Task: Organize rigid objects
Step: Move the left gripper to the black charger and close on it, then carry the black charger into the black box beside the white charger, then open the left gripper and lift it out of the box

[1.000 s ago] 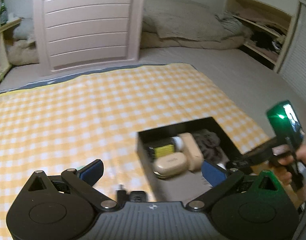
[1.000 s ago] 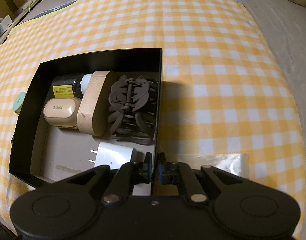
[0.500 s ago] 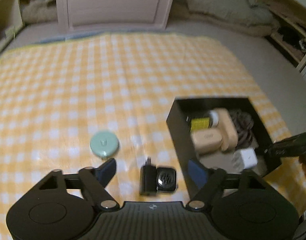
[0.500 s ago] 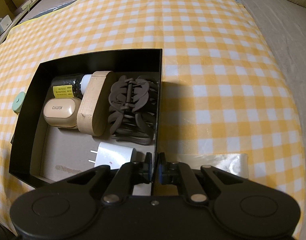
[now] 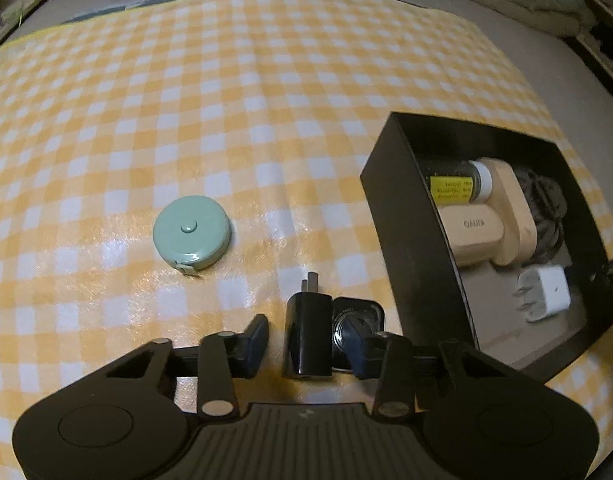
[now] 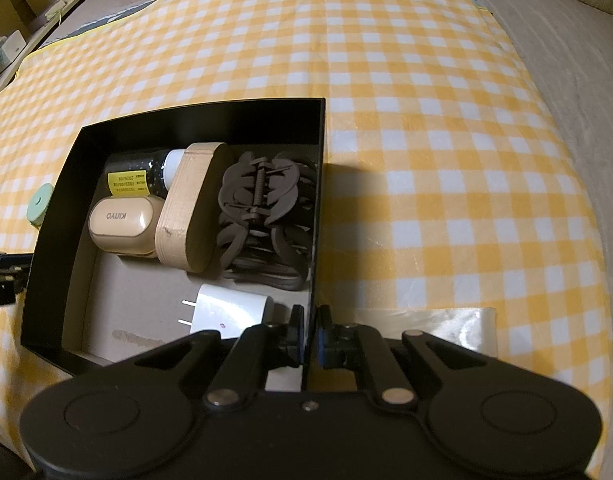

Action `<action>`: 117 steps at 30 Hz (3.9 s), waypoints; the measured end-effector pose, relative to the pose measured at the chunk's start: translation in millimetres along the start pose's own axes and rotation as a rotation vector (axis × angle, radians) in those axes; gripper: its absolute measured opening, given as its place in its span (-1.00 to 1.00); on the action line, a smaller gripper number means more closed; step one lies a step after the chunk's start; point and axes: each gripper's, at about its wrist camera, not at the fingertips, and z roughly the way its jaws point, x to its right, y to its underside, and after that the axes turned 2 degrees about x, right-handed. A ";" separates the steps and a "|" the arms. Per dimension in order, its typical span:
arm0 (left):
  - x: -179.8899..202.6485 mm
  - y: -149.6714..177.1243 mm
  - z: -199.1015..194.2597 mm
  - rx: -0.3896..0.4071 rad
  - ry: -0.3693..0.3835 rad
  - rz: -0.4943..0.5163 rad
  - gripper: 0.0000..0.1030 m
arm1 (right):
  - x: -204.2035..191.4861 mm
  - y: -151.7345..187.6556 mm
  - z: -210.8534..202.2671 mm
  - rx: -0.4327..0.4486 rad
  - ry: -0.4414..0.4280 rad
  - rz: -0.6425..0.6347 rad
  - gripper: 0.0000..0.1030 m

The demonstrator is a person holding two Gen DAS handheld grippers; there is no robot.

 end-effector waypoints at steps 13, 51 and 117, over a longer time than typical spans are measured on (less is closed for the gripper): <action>-2.4 -7.2 -25.8 0.080 -0.001 -0.044 -0.50 | 0.6 -0.5 -0.3 0.000 0.000 0.002 -0.87; 128.2 1.3 16.7 0.058 0.221 -0.109 -0.53 | -1.5 0.0 -2.1 0.001 -0.002 -0.002 -0.85; 81.2 17.3 -93.3 0.224 0.082 0.191 1.00 | -1.3 -1.5 -2.5 0.007 0.007 0.001 -0.88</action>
